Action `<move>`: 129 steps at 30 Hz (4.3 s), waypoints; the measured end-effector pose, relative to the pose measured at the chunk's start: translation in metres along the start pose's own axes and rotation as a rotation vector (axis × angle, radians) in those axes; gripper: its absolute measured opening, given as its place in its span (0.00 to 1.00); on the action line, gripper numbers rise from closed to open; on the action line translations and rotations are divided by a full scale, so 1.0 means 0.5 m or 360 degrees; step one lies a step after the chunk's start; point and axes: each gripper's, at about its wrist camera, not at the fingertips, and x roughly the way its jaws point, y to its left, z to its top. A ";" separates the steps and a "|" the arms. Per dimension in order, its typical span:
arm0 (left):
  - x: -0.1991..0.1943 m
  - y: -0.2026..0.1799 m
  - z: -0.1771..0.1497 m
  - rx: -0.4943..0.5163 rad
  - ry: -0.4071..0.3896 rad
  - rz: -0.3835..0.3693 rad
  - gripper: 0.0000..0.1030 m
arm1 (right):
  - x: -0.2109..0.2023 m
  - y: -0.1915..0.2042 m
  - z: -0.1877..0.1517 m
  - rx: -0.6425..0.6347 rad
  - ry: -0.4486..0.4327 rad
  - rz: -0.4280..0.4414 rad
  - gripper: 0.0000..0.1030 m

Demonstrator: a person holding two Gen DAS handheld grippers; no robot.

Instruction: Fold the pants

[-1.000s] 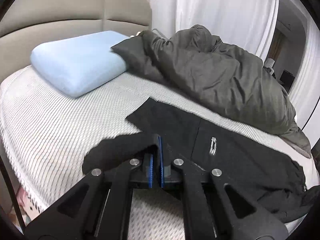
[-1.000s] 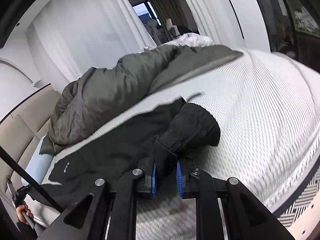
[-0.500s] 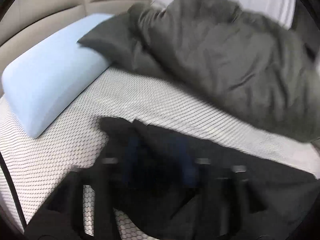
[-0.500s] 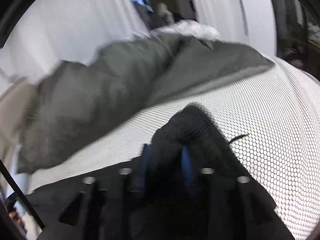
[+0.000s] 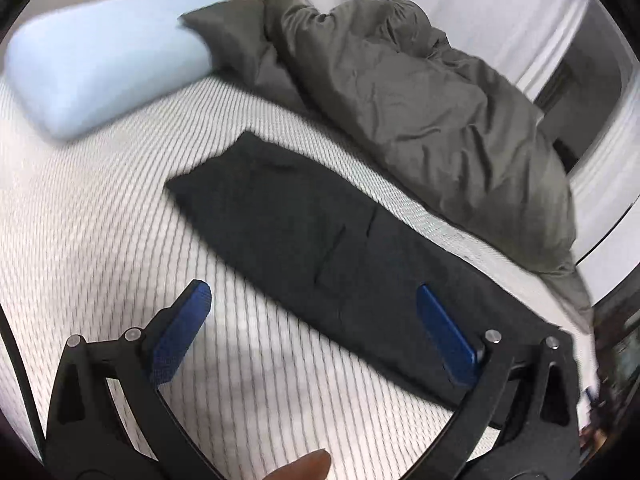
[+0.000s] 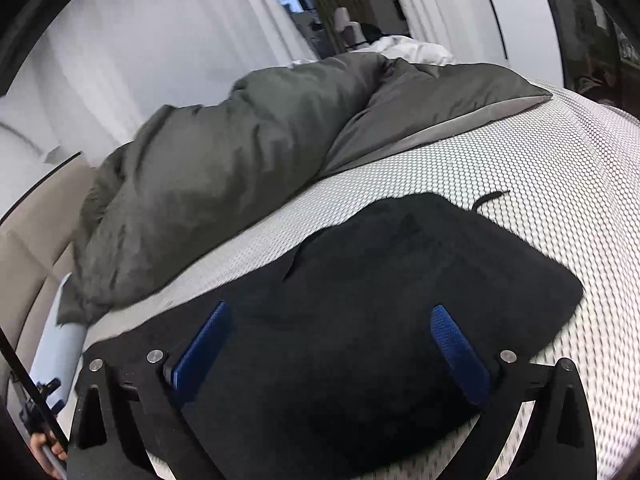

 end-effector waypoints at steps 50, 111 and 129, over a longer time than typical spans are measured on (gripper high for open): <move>-0.103 0.158 -0.193 -0.0241 0.0033 0.0035 0.03 | -0.080 -0.141 -0.256 0.0092 0.0210 0.0247 0.04; 0.047 -0.302 -0.186 0.0850 0.0348 0.0059 0.99 | 0.289 0.420 -0.249 -0.1467 0.0731 0.0231 0.66; 0.044 -0.248 -0.161 0.0790 0.0288 0.0228 0.99 | 0.282 0.409 -0.200 -0.1326 0.0333 -0.0042 0.01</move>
